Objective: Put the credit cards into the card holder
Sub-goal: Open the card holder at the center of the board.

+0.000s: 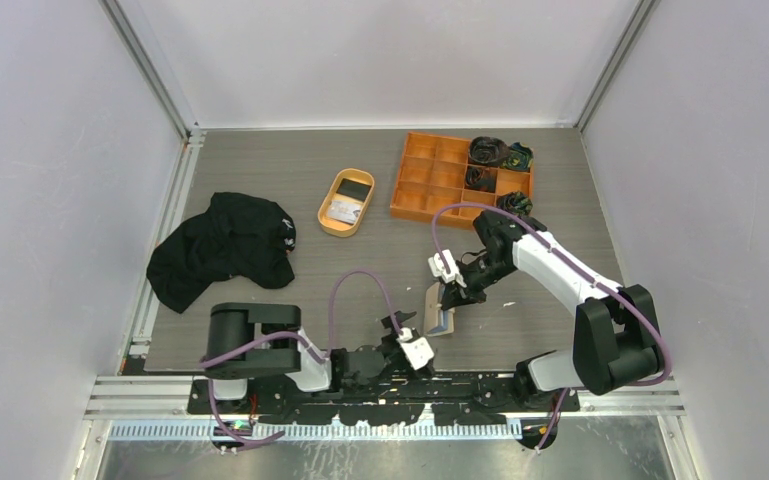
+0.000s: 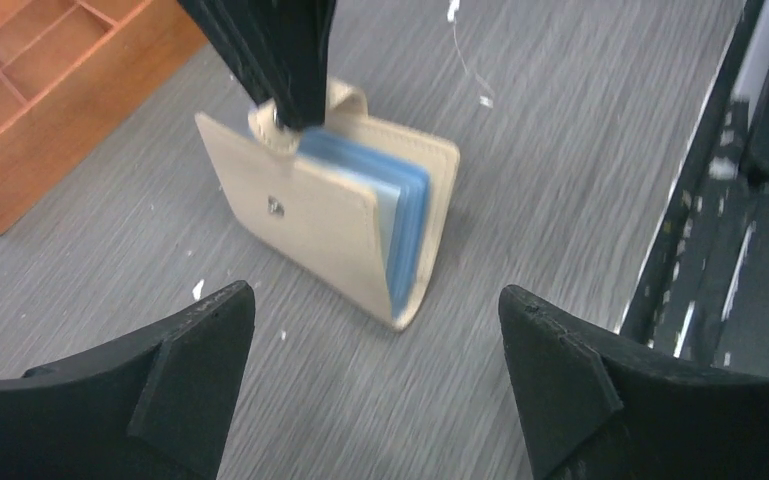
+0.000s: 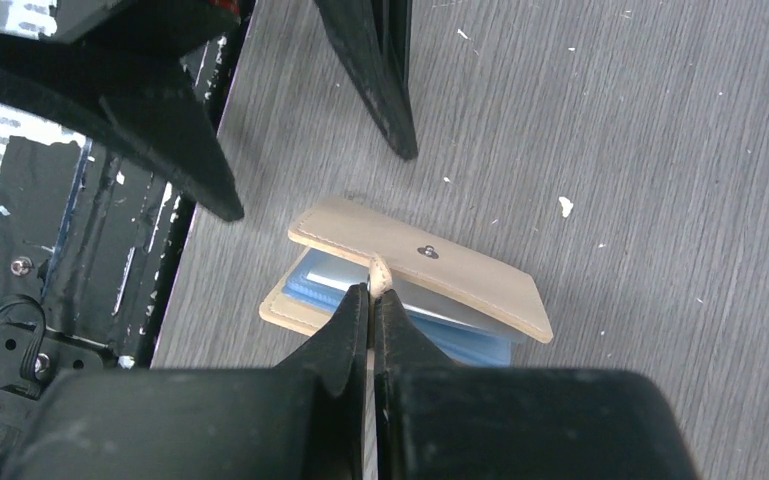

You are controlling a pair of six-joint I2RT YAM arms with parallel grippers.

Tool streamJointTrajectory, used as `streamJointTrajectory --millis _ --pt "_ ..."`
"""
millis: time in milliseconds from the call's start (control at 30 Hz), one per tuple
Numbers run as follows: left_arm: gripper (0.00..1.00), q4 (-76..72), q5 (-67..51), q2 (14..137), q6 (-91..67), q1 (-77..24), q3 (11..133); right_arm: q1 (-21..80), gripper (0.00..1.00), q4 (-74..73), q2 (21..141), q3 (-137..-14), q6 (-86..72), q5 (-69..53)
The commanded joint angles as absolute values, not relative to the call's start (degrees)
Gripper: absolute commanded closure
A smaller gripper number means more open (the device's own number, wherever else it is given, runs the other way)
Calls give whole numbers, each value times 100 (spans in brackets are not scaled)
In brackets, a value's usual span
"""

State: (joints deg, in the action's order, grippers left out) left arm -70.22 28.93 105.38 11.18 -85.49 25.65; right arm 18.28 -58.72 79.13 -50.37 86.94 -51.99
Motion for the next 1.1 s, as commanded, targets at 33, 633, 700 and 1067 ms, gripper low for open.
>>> streamJointTrajectory --millis 33,633,700,1067 --pt "12 -8200 3363 10978 891 -8567 3160 1894 95 -5862 7820 -5063 8822 -5476" --pt "86 -8200 4557 11002 276 -8565 3105 1898 95 -5875 7659 -5011 8940 -5286" --pt "92 -8200 4576 10906 128 -8562 2992 1888 95 -5828 7626 -4978 8939 -5208" --pt "93 -8200 4354 10663 -273 -8487 2755 1880 94 -5775 7656 -4879 9074 -5037"
